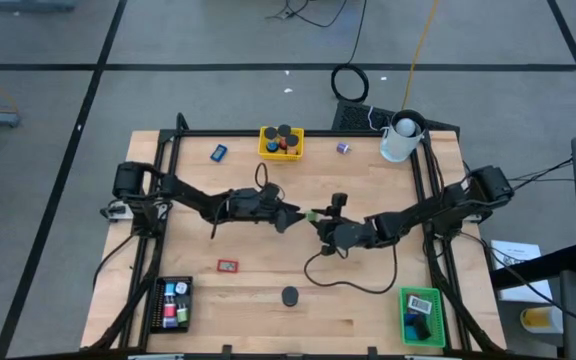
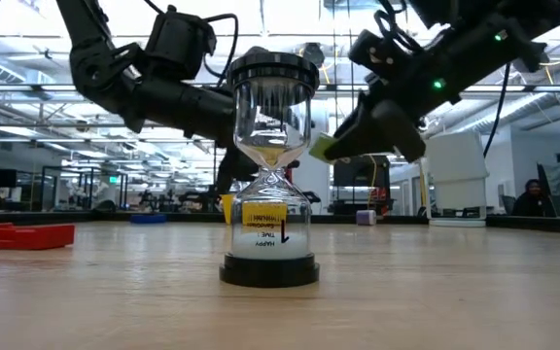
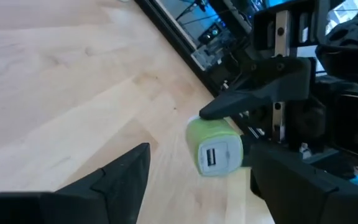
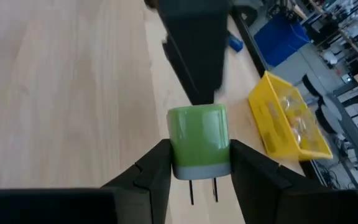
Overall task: Pick & Place Office items
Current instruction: Put the green charger adapter into the black bin
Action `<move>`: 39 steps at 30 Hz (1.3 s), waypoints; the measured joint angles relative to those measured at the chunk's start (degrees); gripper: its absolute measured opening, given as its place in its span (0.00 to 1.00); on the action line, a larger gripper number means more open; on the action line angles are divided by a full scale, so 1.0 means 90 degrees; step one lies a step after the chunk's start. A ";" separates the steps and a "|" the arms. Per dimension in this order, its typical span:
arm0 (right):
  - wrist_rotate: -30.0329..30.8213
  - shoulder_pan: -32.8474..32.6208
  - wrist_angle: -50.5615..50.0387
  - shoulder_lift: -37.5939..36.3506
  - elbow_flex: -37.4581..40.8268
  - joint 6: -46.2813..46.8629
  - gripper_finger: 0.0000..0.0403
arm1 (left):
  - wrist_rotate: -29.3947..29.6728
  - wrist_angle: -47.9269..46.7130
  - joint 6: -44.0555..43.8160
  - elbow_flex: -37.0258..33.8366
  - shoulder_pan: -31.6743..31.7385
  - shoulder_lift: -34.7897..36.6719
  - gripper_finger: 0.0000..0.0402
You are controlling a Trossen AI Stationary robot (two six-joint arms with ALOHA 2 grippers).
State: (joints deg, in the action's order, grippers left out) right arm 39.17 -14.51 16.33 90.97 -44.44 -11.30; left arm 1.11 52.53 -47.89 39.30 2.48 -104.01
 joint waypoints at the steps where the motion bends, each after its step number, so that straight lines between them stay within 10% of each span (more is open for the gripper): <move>1: -0.0001 0.0026 0.0037 0.0082 -0.0069 -0.0036 0.33 | 0.0004 -0.0085 0.0028 0.0072 0.0000 0.0000 0.71; 24: 0.0125 0.0069 0.0710 0.0327 -0.0224 -0.0577 0.33 | 0.0400 -0.0498 0.0260 0.0388 -0.0182 -0.0044 0.70; 39: 0.0129 0.0069 0.0819 0.0327 -0.0222 -0.0792 0.33 | 0.0405 -0.0918 0.0694 0.0628 -0.0214 -0.0036 0.37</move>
State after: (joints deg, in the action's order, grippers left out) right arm 40.33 -13.89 23.70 93.91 -46.44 -18.43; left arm 4.76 44.27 -41.64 44.95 0.56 -104.33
